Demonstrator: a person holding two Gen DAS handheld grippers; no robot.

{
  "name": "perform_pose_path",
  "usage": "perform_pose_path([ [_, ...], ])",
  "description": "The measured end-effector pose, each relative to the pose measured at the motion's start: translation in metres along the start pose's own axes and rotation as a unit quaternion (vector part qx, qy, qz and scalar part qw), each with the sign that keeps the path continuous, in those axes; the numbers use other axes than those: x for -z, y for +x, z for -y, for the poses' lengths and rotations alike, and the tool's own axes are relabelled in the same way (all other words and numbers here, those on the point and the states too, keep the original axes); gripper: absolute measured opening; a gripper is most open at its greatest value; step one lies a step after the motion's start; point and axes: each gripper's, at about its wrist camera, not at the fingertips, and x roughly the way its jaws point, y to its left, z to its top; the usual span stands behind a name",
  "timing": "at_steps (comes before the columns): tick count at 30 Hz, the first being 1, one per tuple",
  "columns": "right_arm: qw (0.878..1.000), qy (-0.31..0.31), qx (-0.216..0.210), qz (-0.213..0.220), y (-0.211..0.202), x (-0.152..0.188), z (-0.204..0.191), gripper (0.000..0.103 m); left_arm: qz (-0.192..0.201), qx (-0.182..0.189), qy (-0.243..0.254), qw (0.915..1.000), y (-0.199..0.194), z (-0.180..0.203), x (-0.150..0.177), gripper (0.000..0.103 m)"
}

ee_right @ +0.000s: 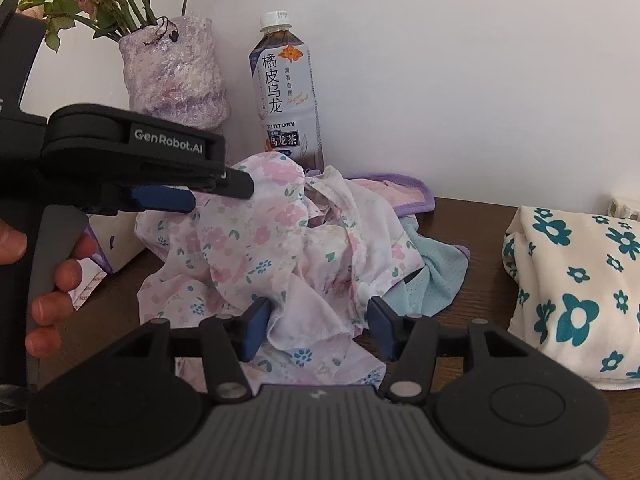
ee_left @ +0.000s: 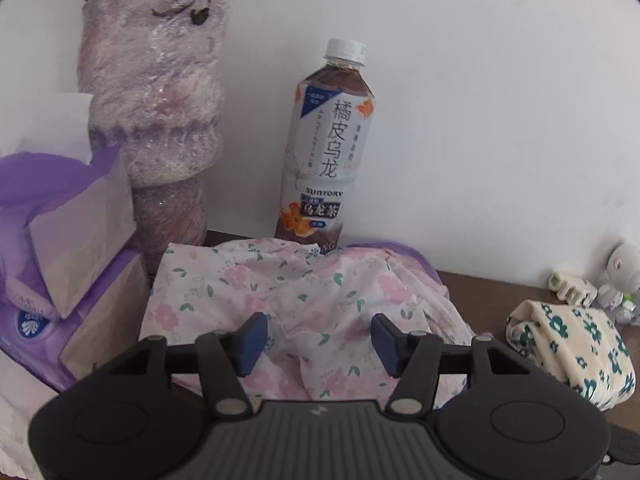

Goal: Fold clothes
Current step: 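Regrasp the garment with the left gripper while the right gripper holds it, lift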

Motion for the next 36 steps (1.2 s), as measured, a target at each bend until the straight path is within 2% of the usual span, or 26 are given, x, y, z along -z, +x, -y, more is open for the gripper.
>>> perform_pose_path([
  [2,1.000,-0.002,0.000,0.001,0.000,0.000,0.000,0.055,0.000,-0.003,-0.004,1.0000,0.003,0.000,0.003,0.051],
  [3,1.000,-0.002,0.000,0.001,0.000,0.000,0.000,0.055,0.000,-0.004,-0.007,1.0000,0.004,0.000,0.004,0.037],
  [5,1.000,-0.005,-0.001,0.002,0.001,0.001,0.000,0.055,0.000,-0.006,-0.006,1.0000,0.006,0.001,0.006,0.021],
  [7,1.000,-0.009,-0.007,0.003,0.000,0.002,-0.002,0.045,0.003,-0.005,0.002,1.0000,0.005,0.002,0.007,0.015],
  [8,1.000,-0.011,-0.011,0.004,0.000,0.002,-0.002,0.034,0.005,-0.003,0.004,1.0000,0.004,0.002,0.007,0.009],
  [9,1.000,-0.012,-0.015,0.004,0.000,0.002,-0.003,0.023,0.008,-0.001,0.002,1.0000,0.002,0.001,0.006,0.008],
  [11,1.000,-0.022,-0.018,0.007,-0.002,0.003,-0.007,0.013,0.015,0.004,-0.001,0.9999,-0.002,-0.002,0.004,0.006],
  [15,0.999,-0.044,-0.018,0.018,-0.009,0.002,-0.015,0.005,0.026,0.009,0.011,0.9995,-0.013,-0.003,-0.001,0.003],
  [21,0.998,-0.050,-0.015,0.043,-0.033,-0.010,-0.019,0.004,0.056,0.015,0.050,0.9970,-0.049,0.009,-0.012,0.003],
  [25,0.997,-0.048,-0.004,0.066,-0.062,-0.021,-0.020,0.004,0.083,0.028,0.071,0.9936,-0.088,0.027,-0.022,0.003],
  [36,0.987,-0.051,0.033,0.151,-0.193,-0.053,-0.037,0.003,0.153,0.076,0.077,0.9823,-0.223,0.067,-0.032,0.002],
])
